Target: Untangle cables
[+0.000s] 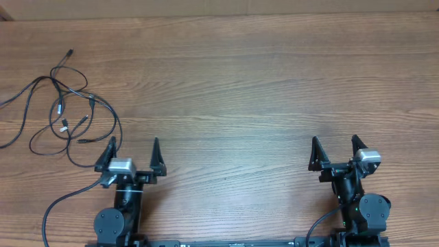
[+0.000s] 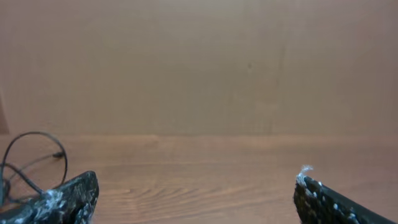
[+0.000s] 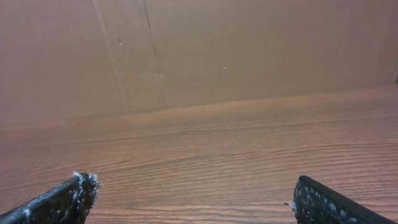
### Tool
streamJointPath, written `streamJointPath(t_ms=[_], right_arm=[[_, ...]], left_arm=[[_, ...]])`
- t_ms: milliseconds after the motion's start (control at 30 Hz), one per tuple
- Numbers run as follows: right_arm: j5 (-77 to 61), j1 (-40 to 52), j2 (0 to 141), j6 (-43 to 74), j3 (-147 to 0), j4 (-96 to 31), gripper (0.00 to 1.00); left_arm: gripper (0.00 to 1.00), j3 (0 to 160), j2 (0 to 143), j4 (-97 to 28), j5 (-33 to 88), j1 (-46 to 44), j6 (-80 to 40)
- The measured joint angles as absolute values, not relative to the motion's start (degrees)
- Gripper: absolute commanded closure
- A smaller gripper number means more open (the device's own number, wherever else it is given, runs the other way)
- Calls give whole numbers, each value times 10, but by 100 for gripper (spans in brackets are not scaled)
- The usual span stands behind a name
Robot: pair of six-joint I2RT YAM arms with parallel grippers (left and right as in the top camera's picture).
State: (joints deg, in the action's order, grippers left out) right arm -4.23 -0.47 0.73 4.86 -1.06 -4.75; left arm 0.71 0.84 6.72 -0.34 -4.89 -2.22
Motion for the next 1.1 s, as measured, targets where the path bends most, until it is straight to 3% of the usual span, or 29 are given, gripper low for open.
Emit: streamJointPath(t_ms=[333, 1100], right_arm=[[-43, -5, 7, 49, -11, -47, 0], [-42, -5, 7, 49, -11, -48, 0]], left_arm=[[0, 5, 8, -41, 26, -49, 35], [0, 5, 8, -41, 34, -49, 33]])
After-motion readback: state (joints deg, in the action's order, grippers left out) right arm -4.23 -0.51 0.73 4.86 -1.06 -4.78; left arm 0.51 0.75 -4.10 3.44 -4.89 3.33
